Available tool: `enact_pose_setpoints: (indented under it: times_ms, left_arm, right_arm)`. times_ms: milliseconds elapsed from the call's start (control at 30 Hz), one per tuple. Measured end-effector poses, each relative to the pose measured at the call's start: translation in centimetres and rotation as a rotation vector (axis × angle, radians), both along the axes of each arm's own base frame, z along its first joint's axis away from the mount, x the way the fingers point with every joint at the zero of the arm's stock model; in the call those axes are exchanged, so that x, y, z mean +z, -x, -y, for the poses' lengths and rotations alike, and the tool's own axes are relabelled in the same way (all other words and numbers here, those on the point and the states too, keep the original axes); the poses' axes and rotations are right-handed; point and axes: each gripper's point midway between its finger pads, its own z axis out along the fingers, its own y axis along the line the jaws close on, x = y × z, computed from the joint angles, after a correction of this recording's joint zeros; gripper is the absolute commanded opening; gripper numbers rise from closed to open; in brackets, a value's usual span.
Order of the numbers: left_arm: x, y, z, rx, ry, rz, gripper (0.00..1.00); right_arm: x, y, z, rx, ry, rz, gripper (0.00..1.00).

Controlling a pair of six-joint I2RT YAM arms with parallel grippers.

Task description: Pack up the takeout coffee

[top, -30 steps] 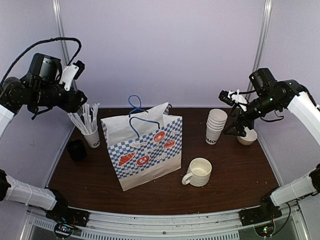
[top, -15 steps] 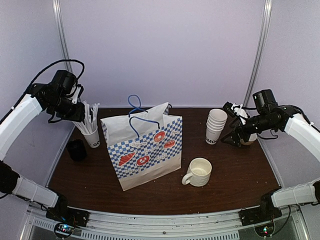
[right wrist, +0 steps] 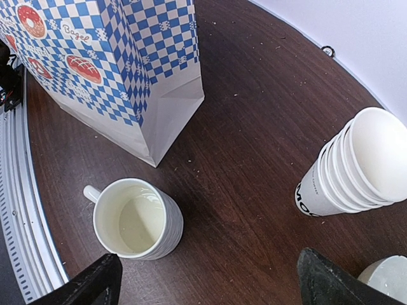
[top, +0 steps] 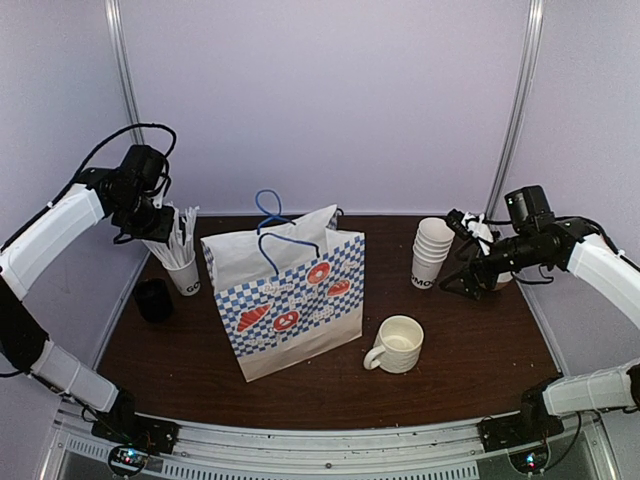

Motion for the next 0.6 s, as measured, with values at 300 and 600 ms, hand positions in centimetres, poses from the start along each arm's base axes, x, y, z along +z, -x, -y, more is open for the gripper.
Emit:
enact_pose_setpoints:
  times_ms: [300, 600]
  left_arm:
    - [-0.9, -1.0, -0.4, 0.017, -0.021, -0.007, 0.00]
    - [4.4, 0.9, -0.7, -0.005, -0.006, 0.054, 0.00]
  right_arm:
    - [-0.4, 0.1, 0.0, 0.011, 0.009, -0.001, 1.00]
    - [-0.5, 0.1, 0.0, 0.016, 0.012, 0.003, 0.99]
